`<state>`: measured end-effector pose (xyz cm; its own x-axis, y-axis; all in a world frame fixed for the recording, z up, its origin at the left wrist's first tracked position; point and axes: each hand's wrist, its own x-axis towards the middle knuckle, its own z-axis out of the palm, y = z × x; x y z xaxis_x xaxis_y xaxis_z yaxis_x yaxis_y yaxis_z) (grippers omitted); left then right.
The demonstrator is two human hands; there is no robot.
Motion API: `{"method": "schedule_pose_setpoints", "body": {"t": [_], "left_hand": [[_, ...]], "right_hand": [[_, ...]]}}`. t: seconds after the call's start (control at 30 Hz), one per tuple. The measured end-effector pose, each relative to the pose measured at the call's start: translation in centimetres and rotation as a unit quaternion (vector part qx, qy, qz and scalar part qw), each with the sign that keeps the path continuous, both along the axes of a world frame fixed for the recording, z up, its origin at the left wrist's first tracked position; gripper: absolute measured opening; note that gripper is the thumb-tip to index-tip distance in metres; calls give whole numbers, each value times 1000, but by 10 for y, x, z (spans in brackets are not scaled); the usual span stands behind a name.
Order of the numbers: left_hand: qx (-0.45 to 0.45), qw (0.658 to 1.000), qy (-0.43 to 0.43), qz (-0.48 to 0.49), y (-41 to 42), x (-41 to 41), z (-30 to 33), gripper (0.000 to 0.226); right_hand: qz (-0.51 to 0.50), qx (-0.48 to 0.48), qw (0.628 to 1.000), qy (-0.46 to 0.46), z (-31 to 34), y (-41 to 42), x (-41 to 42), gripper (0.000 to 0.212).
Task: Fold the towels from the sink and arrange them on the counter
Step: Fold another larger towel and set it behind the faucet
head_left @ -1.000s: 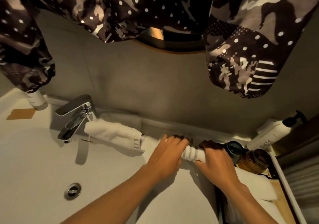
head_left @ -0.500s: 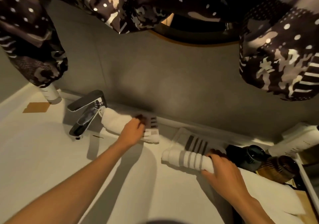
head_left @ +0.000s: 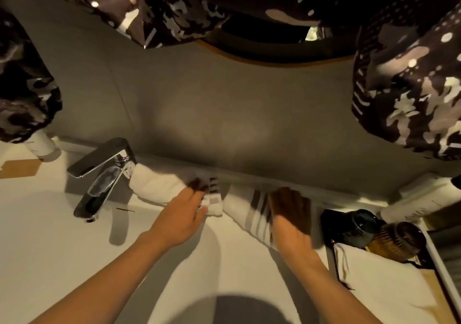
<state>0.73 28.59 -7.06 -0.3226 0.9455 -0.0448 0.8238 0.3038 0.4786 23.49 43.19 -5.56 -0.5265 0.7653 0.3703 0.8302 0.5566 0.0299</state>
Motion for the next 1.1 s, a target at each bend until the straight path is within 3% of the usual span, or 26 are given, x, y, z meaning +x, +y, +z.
{"method": "schedule_pose_setpoints", "body": {"t": [0.03,0.1,0.2,0.3,0.4,0.5,0.6,0.7,0.8,0.93,1.1], "left_hand": [[4,1000,7,-3,-1,-2,-2,36],[10,999,45,-12,-3,-3,-5,39],[-6,985,172,-11,-8,-6,-4,39],[-32,975,219,20,-13,-15,-3,49],[-42,977,208,13,-11,-22,-4,50],[-32,979,201,3,-4,-27,-2,47],[-69,973,222,-13,-2,-30,0,41],[-66,980,189,-14,-4,-22,9,34],[-7,986,165,-3,-9,-12,25,36],[-2,988,155,15,-19,-8,31,44],[49,985,160,28,-32,-1,36,23]], "right_hand": [[37,1,999,-7,-1,-12,0,41],[18,-77,996,-32,-6,-33,10,34],[-8,-168,980,-105,-15,-45,26,63],[6,-176,983,-59,-22,-19,23,64],[88,-202,975,22,-14,-8,-5,55],[150,-203,967,-36,-13,-9,-43,56],[124,-156,971,-132,-8,-5,-61,69],[83,-190,962,-179,10,-12,-61,91],[80,-188,969,-140,32,-29,-55,107],[103,-185,974,-85,44,-47,-38,111],[110,-153,980,-57,53,-61,-26,99]]}}
